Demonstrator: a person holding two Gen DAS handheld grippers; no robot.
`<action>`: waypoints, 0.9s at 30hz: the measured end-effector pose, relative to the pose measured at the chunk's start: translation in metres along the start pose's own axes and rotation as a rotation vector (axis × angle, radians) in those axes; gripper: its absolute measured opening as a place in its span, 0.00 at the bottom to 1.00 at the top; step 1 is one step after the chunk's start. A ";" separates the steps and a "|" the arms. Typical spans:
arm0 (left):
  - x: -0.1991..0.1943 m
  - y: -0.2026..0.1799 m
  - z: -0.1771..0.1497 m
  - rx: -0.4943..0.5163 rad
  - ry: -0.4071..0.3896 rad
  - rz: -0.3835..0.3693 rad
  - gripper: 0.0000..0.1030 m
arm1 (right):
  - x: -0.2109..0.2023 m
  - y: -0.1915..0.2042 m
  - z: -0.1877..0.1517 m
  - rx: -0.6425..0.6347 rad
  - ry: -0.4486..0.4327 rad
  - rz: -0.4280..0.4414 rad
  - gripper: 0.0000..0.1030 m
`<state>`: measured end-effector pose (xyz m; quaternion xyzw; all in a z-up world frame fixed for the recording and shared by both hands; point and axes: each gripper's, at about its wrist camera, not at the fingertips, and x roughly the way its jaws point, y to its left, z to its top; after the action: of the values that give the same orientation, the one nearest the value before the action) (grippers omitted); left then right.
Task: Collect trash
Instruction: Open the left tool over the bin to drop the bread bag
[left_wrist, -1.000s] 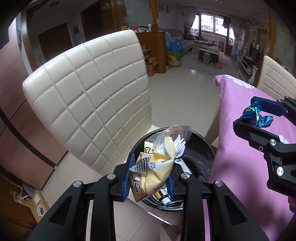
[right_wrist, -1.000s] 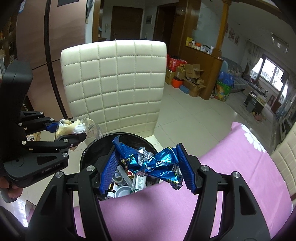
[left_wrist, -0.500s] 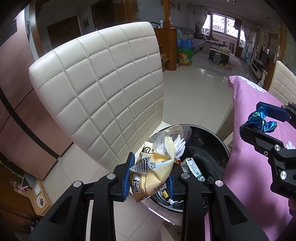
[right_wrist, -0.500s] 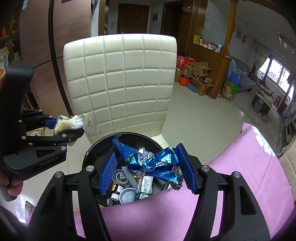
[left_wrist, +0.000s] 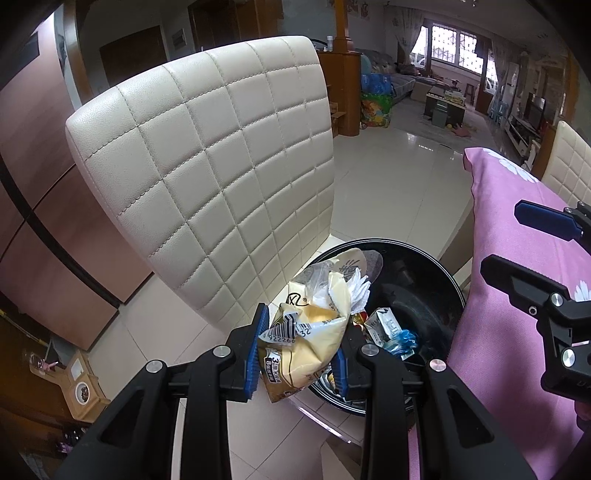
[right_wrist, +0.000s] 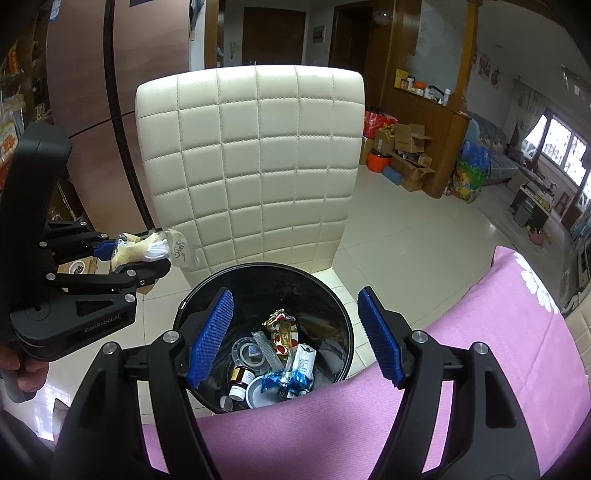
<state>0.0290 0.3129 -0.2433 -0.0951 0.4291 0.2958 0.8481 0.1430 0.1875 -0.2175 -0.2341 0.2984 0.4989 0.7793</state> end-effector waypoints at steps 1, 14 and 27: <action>0.000 -0.001 0.000 0.002 -0.001 -0.001 0.29 | 0.000 -0.001 -0.001 0.002 0.002 -0.002 0.68; 0.000 -0.011 0.003 0.031 -0.006 -0.028 0.29 | -0.007 -0.009 -0.012 0.023 0.020 -0.031 0.68; 0.004 -0.037 0.013 0.081 -0.016 -0.060 0.31 | -0.010 -0.034 -0.022 0.092 0.031 -0.070 0.68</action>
<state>0.0609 0.2904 -0.2412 -0.0712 0.4307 0.2535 0.8633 0.1661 0.1536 -0.2240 -0.2164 0.3247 0.4532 0.8015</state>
